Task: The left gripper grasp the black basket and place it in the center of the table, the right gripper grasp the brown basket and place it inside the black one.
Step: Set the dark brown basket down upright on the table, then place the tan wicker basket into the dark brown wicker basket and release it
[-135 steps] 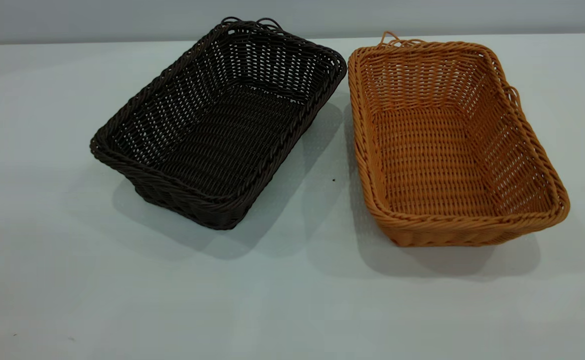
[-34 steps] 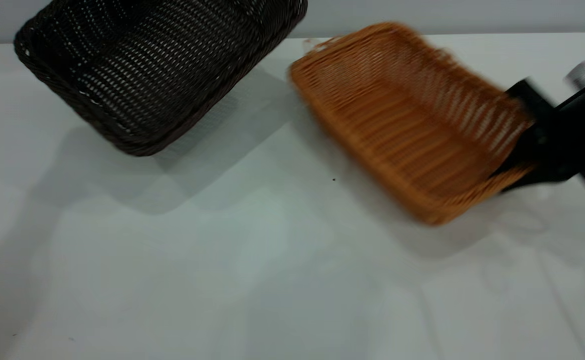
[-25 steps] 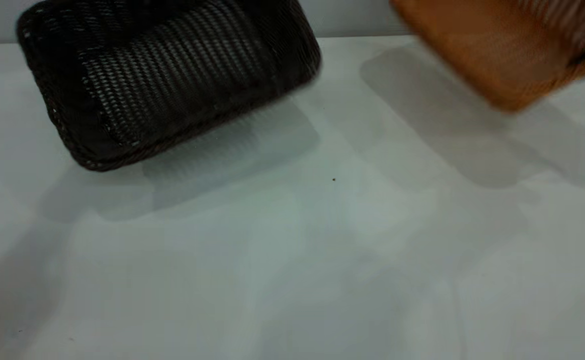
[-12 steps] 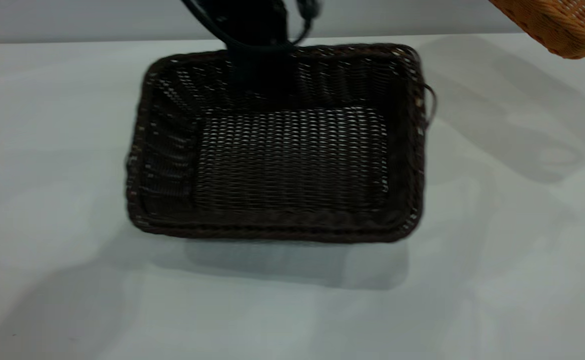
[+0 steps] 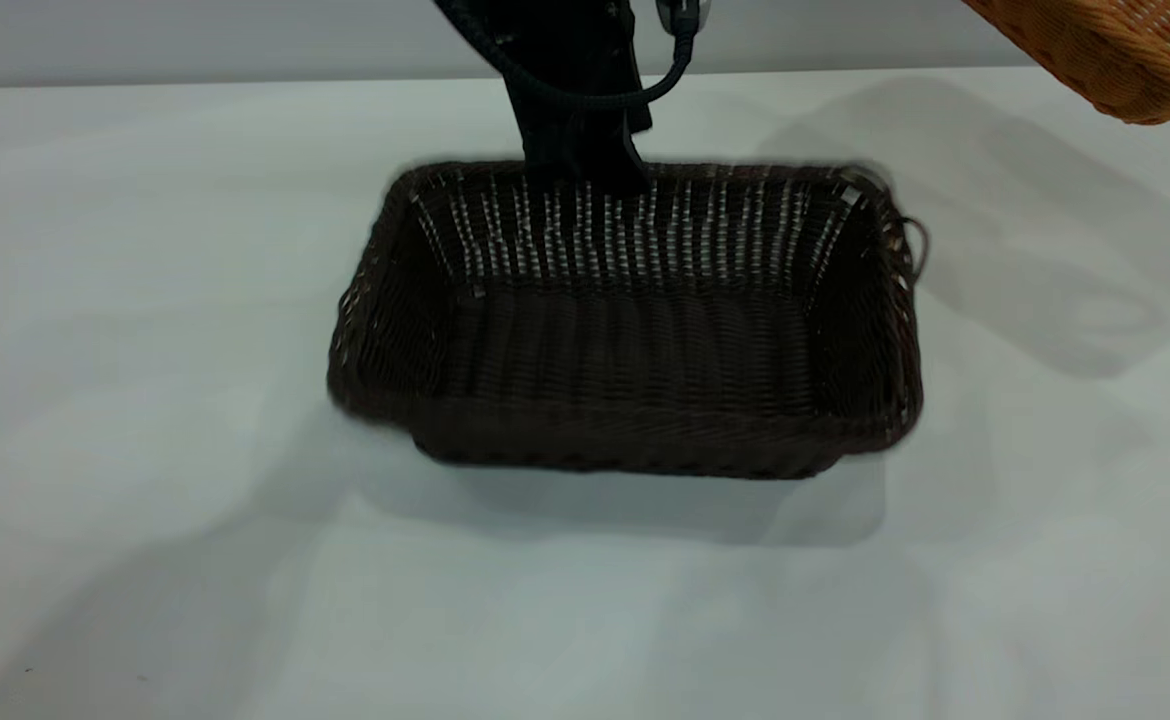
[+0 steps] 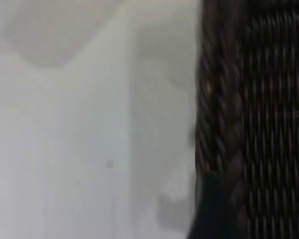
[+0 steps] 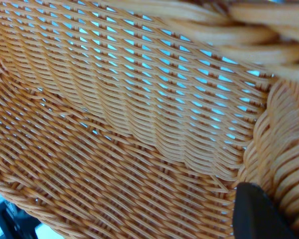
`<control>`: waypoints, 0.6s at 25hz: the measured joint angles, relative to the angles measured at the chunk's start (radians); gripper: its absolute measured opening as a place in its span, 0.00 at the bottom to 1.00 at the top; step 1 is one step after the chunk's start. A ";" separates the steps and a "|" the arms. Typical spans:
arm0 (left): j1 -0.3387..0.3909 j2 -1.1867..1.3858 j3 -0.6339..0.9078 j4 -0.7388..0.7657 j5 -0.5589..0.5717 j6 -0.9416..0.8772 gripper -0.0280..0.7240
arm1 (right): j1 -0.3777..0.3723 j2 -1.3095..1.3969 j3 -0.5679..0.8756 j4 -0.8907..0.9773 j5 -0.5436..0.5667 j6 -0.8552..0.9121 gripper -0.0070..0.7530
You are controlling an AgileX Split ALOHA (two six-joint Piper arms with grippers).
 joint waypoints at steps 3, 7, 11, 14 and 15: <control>0.009 -0.017 0.000 -0.002 -0.083 -0.134 0.73 | 0.000 -0.001 0.000 -0.001 0.030 -0.011 0.09; 0.085 -0.084 0.000 -0.004 -0.087 -0.363 0.76 | 0.011 -0.010 0.000 -0.015 0.079 -0.017 0.09; 0.219 -0.151 0.000 -0.004 -0.009 -0.545 0.76 | 0.084 -0.035 0.000 -0.079 0.101 -0.008 0.09; 0.308 -0.172 0.000 -0.004 0.050 -0.617 0.76 | 0.171 -0.039 0.000 -0.134 0.133 0.020 0.09; 0.334 -0.175 0.000 -0.003 0.066 -0.624 0.76 | 0.207 -0.039 0.000 -0.148 0.136 0.032 0.09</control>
